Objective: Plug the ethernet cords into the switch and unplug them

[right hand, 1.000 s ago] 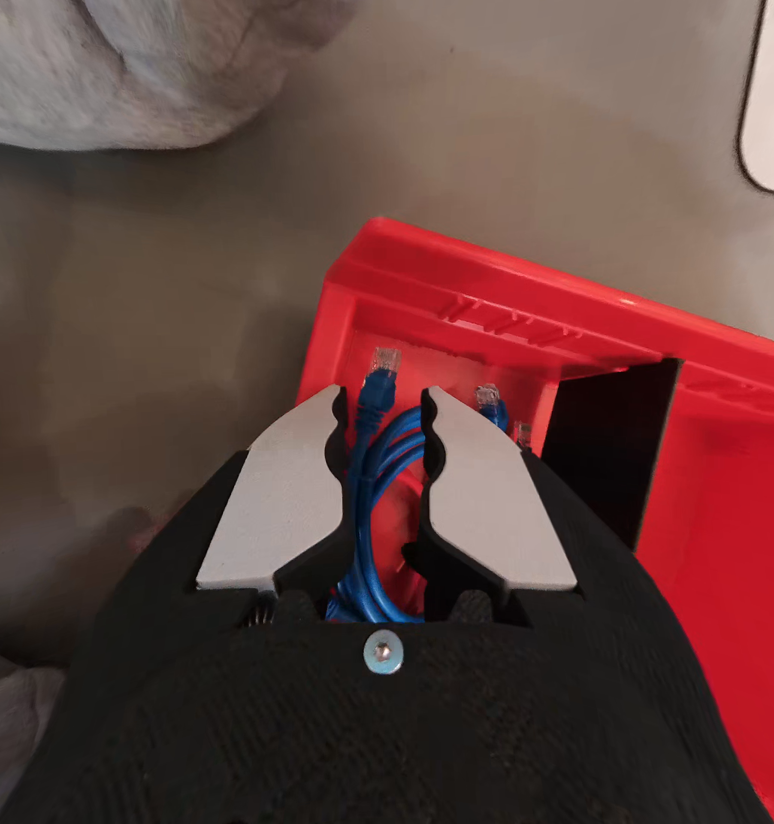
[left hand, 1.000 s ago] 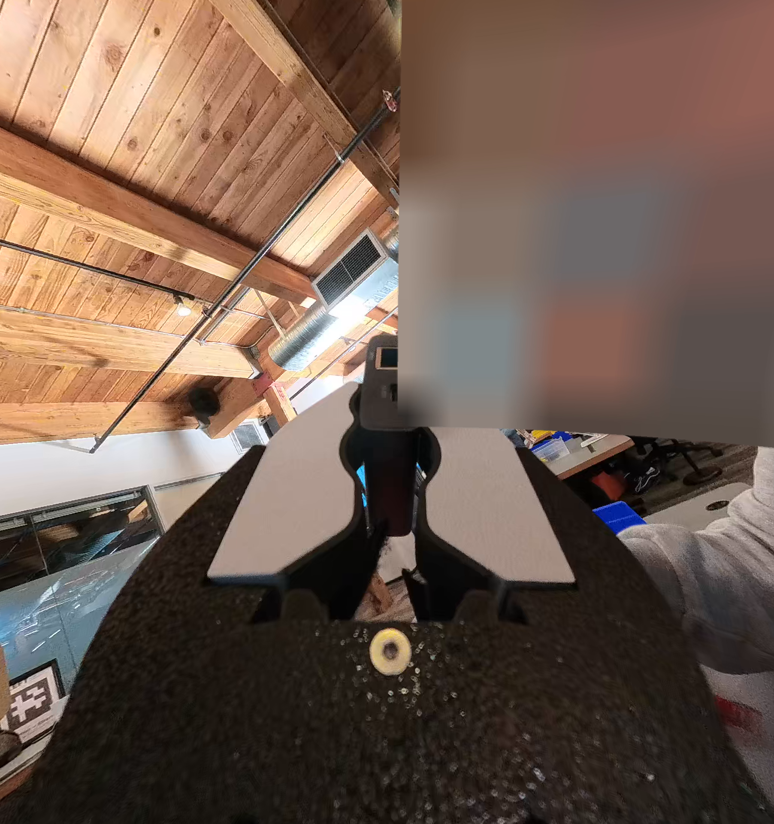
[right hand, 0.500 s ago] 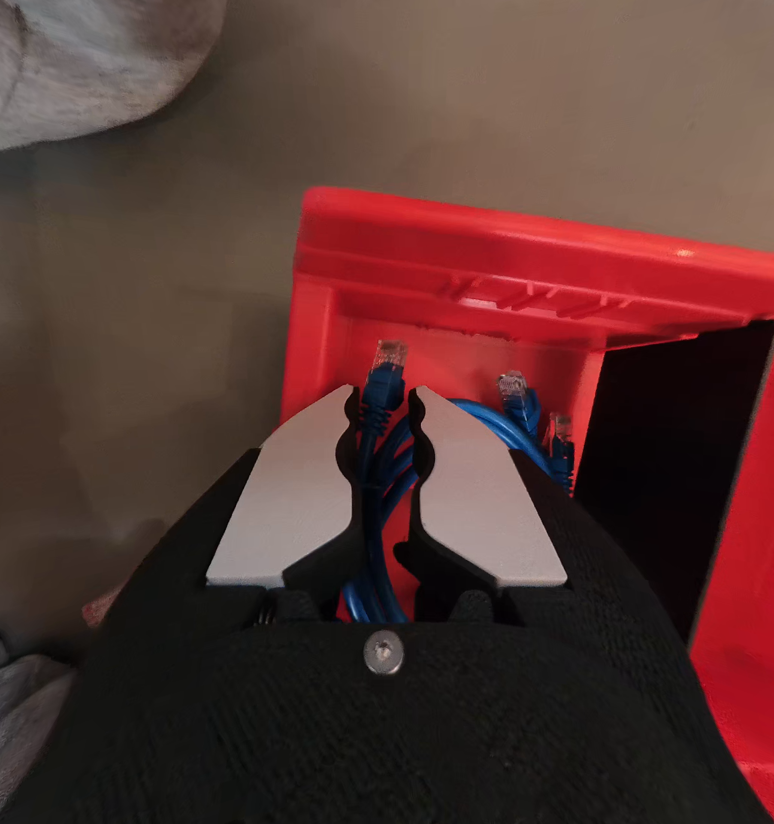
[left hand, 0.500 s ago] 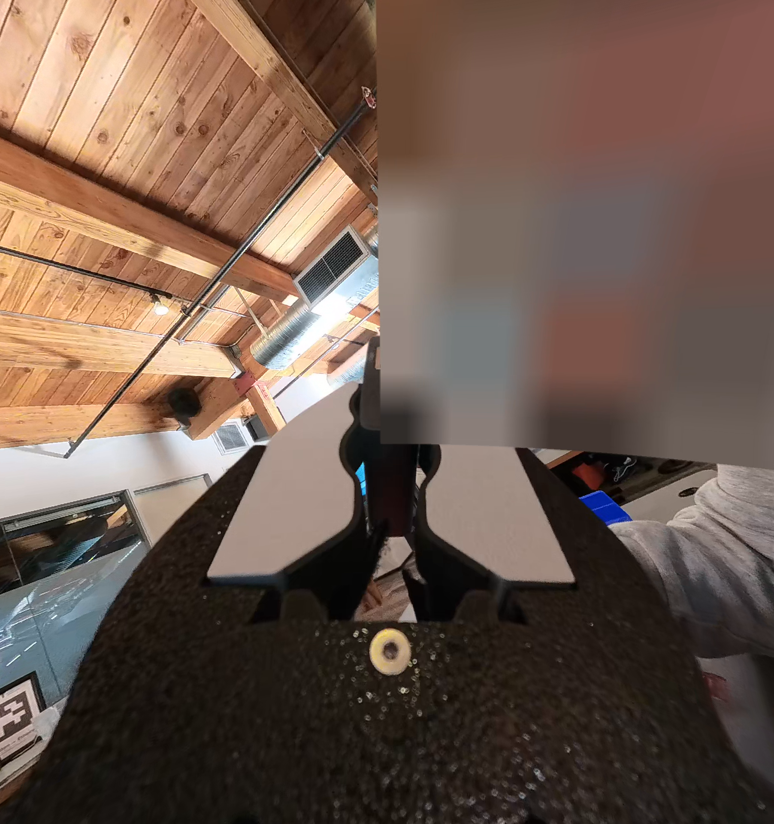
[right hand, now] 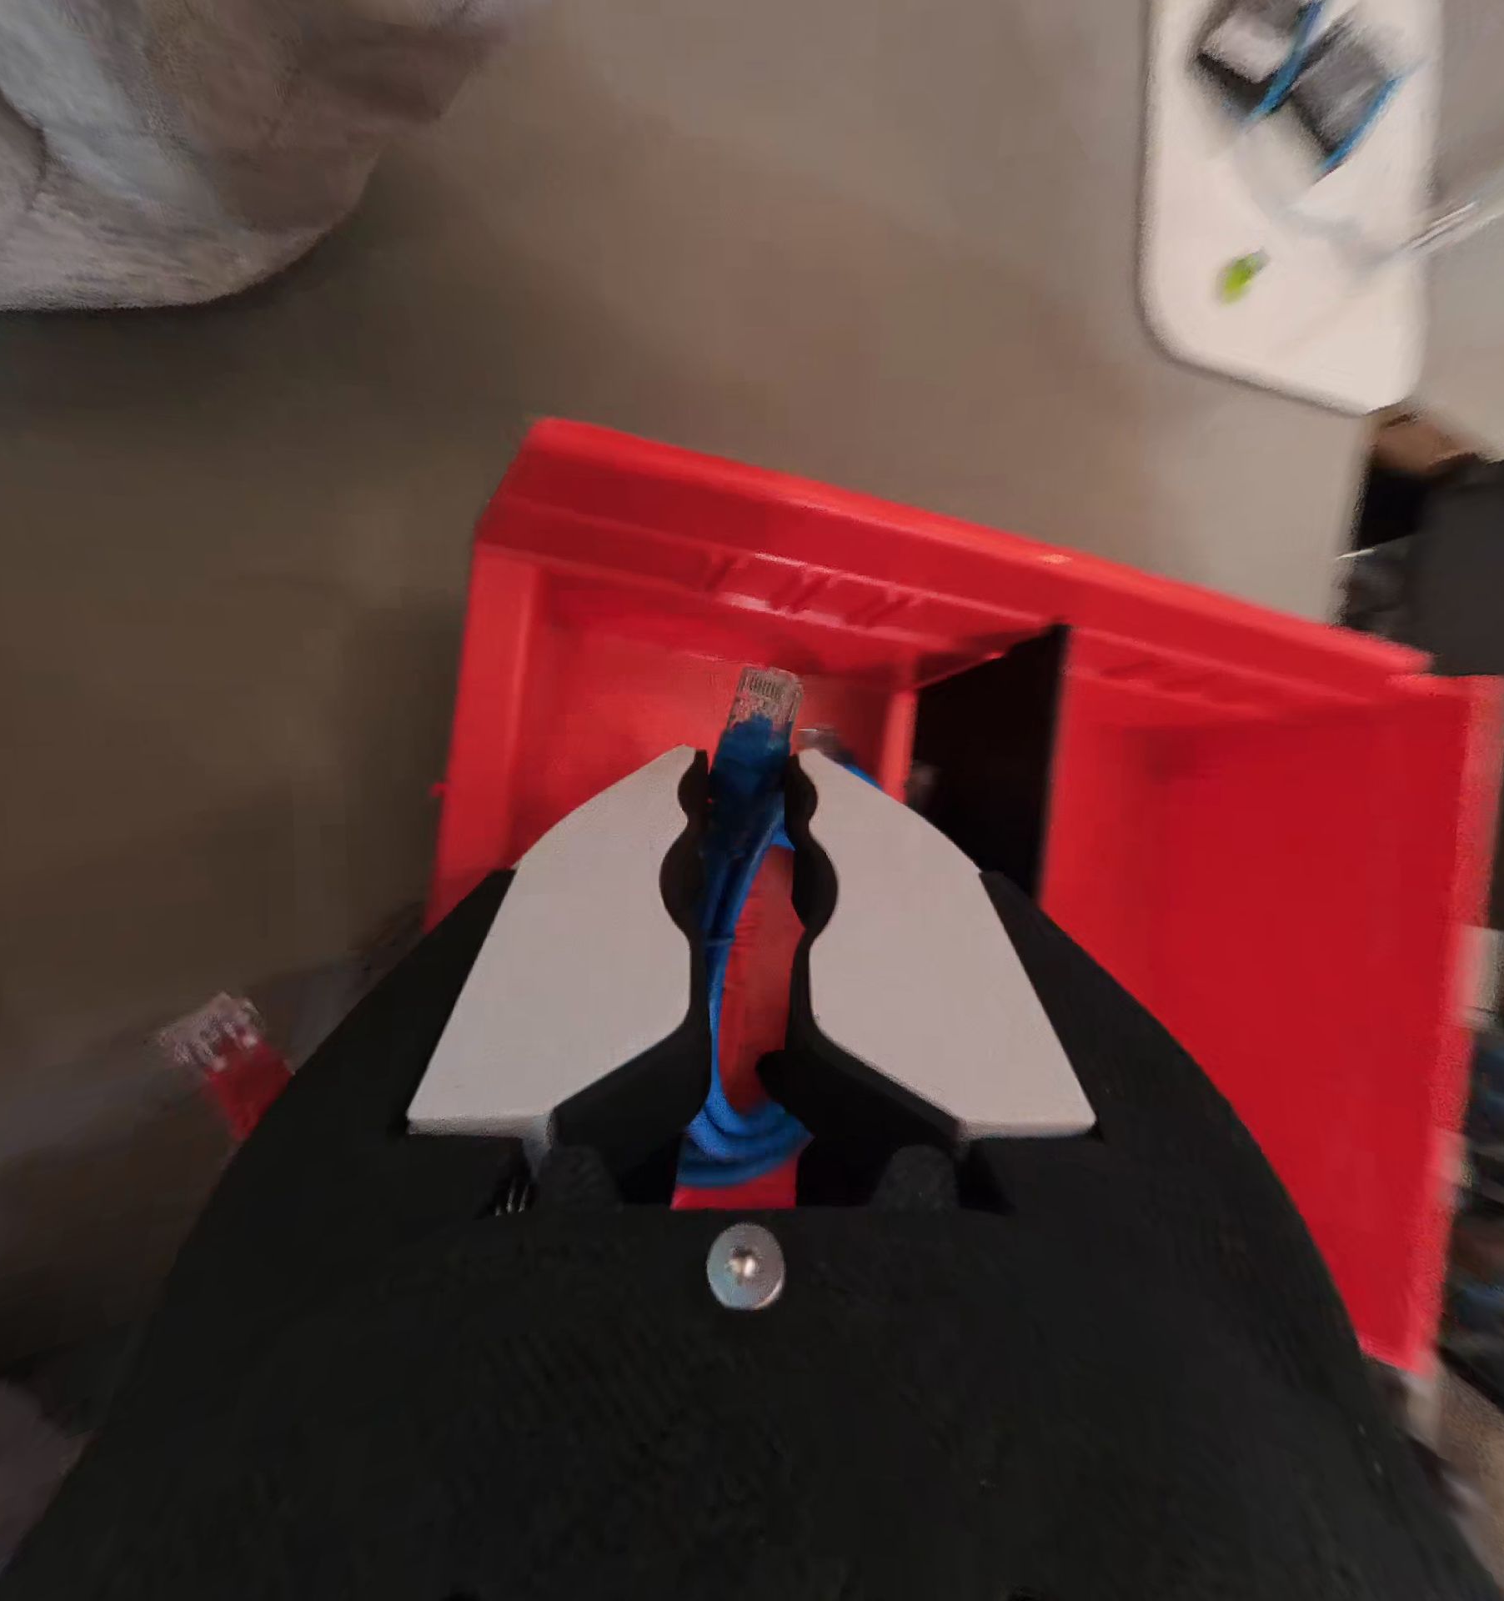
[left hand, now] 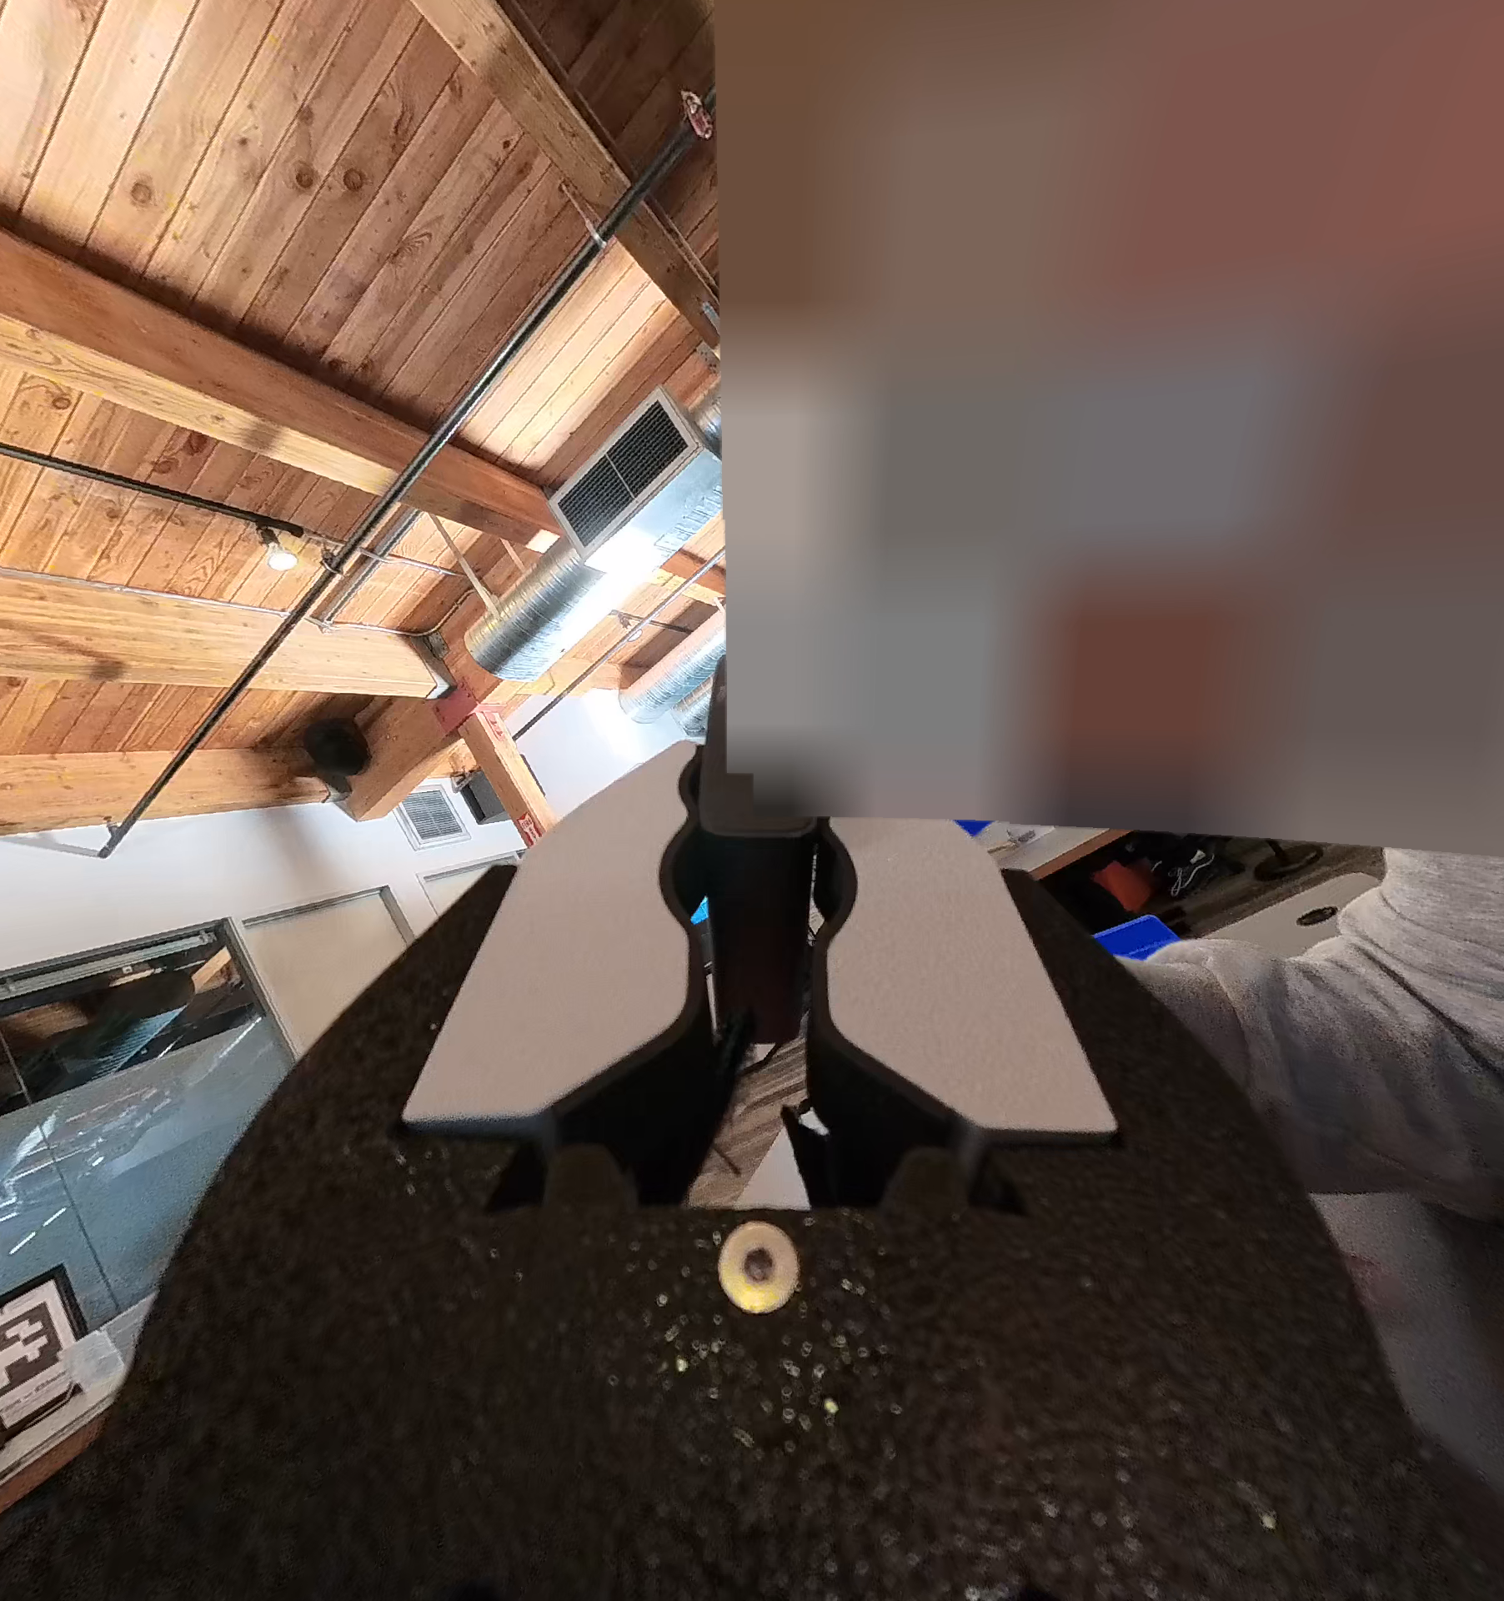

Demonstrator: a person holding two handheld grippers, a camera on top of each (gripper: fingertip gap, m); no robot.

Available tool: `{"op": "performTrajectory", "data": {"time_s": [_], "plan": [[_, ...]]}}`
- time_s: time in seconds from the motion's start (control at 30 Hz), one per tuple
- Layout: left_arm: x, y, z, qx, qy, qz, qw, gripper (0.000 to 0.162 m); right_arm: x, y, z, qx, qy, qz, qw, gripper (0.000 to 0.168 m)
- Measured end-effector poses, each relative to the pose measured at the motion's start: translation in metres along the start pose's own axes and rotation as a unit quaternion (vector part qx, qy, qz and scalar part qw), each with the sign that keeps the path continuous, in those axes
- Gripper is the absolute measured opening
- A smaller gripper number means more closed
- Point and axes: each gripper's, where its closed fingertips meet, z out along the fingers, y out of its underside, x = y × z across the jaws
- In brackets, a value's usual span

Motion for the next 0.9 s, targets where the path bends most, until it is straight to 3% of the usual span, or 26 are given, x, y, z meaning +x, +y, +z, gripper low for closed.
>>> {"op": "performTrajectory", "data": {"time_s": [0.2,0.33,0.63,0.8,0.9], "plan": [[-0.006,0.005,-0.001,0.018,-0.006,-0.05,0.999,0.02,0.033,-0.017,-0.061,0.042,0.191,-0.096,0.976,0.013],[-0.009,0.009,-0.001,0.028,-0.007,-0.077,0.997,0.02,0.04,-0.028,-0.088,0.067,0.262,-0.136,0.953,0.012],[-0.005,0.01,0.002,0.025,0.003,-0.078,0.997,0.02,0.027,-0.019,-0.073,0.059,0.206,-0.132,0.968,0.011],[-0.006,0.014,0.003,0.017,0.001,-0.079,0.997,0.02,0.034,-0.024,-0.081,0.07,0.239,-0.14,0.958,0.011],[-0.008,0.015,0.004,0.017,-0.008,-0.078,0.997,0.02,0.048,-0.031,-0.099,0.085,0.312,-0.16,0.933,0.011]]}}
